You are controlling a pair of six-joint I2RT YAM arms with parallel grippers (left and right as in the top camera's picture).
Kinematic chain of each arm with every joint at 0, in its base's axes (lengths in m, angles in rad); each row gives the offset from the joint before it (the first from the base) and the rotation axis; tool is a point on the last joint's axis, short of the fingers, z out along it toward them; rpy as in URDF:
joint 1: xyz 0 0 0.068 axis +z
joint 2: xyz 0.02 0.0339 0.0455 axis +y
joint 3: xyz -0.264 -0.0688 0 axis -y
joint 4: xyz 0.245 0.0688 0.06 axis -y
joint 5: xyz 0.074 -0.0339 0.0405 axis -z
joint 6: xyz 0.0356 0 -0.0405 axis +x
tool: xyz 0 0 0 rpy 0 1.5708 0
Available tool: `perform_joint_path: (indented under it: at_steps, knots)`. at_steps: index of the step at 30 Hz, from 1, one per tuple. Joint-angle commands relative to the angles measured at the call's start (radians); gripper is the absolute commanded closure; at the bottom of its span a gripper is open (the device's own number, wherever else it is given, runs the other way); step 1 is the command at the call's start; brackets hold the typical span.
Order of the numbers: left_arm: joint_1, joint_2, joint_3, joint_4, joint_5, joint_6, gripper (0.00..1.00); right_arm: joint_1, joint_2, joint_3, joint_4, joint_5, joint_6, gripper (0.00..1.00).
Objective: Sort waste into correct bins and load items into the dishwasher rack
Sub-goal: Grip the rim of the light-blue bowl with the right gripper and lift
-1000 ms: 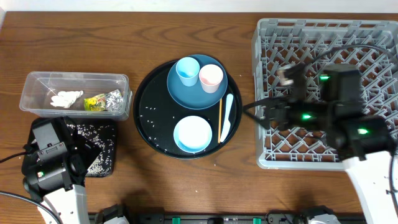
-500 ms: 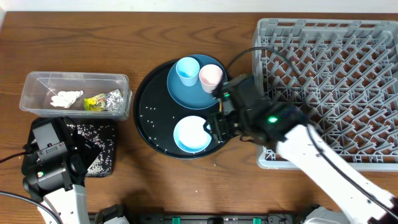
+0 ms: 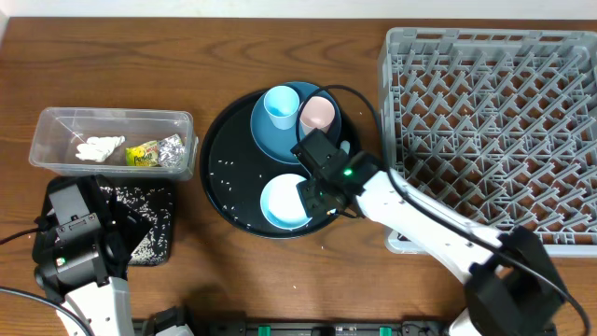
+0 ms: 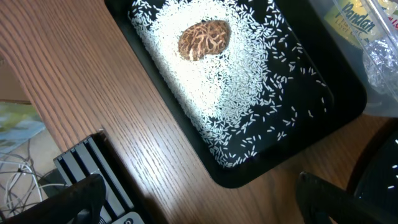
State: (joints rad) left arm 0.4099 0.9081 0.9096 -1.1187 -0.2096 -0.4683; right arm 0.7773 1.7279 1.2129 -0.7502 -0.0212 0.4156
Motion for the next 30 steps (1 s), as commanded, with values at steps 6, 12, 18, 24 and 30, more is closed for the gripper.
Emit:
perform_joint_path:
  at_steps: [6, 12, 18, 24, 30]
  knots:
    - [0.004, -0.001, 0.013, -0.002, -0.011, -0.001, 0.02, 0.017, 0.117, 0.018, 0.018, 0.016, 0.081, 0.51]
    - [0.004, -0.001, 0.013, -0.002, -0.011, -0.001, 0.02, 0.022, 0.156, 0.018, 0.036, 0.016, 0.117, 0.65]
    - [0.004, -0.001, 0.013, -0.002, -0.011, -0.001, 0.02, 0.022, 0.156, 0.017, 0.040, 0.014, 0.132, 0.67]
    - [0.004, -0.001, 0.013, -0.002, -0.011, -0.001, 0.02, 0.025, 0.156, 0.017, 0.037, 0.018, 0.241, 0.76]
    - [0.004, -0.001, 0.013, -0.002, -0.011, -0.001, 0.02, 0.024, 0.156, 0.017, 0.029, 0.018, 0.254, 0.94]
